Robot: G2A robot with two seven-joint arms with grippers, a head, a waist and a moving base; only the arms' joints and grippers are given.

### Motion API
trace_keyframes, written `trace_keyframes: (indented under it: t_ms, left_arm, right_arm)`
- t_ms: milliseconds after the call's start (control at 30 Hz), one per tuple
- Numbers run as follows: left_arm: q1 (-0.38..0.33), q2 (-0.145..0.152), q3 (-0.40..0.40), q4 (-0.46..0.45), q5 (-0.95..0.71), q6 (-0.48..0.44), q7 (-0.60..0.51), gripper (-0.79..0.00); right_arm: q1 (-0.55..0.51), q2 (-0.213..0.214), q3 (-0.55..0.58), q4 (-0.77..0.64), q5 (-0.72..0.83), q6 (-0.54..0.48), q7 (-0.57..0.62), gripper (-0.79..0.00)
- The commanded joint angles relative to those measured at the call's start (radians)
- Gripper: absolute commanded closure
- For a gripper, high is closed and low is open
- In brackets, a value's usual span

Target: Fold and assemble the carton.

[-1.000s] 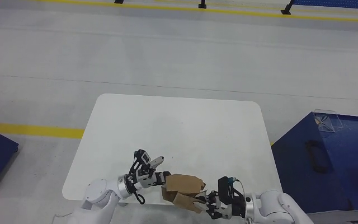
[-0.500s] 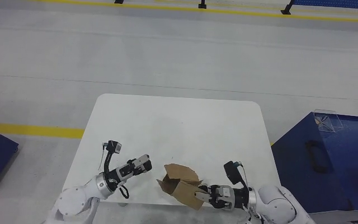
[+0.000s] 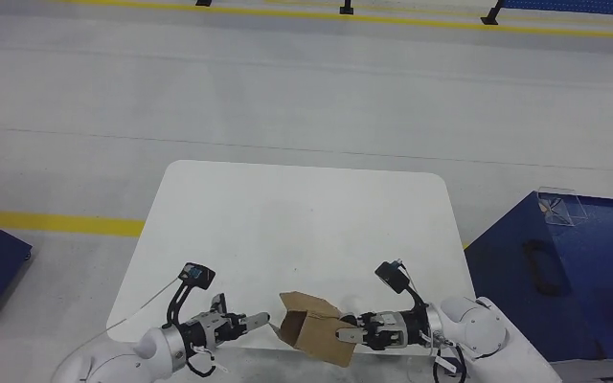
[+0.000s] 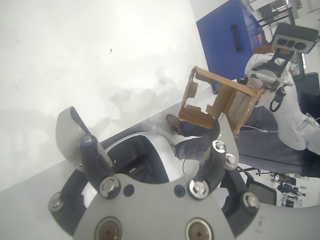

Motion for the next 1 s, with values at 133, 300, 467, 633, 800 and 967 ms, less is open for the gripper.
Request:
trace_keyframes:
  t_ms: [133,300,467,633,800,967]
  left_arm:
    - [-0.061,0.004,0.073,0.025,0.033,0.025,-0.061,-0.785]
    - [-0.113,0.005,0.127,0.058,0.008,0.024,-0.101,-0.785]
    - [-0.168,0.004,0.193,0.104,0.018,0.037,-0.115,-0.785]
    - [-0.206,0.005,0.234,0.125,0.025,0.059,-0.131,-0.785]
    - [-0.217,0.009,0.244,0.132,0.003,0.064,-0.163,-0.557]
    - [-0.227,0.013,0.260,0.146,-0.005,0.074,-0.176,0.000]
  right_arm:
    - [0.007,0.011,-0.019,-0.002,-0.004,0.002,0.002,0.000]
    - [0.011,0.018,-0.042,-0.006,-0.009,0.000,0.000,0.000]
    - [0.016,0.025,-0.062,-0.011,-0.021,-0.005,-0.005,0.000]
    - [0.023,0.032,-0.073,-0.010,-0.025,-0.011,-0.011,0.000]
    - [0.028,0.040,-0.082,-0.011,-0.023,-0.019,-0.019,0.000]
    - [0.031,0.049,-0.089,-0.013,-0.020,-0.028,-0.027,0.000]
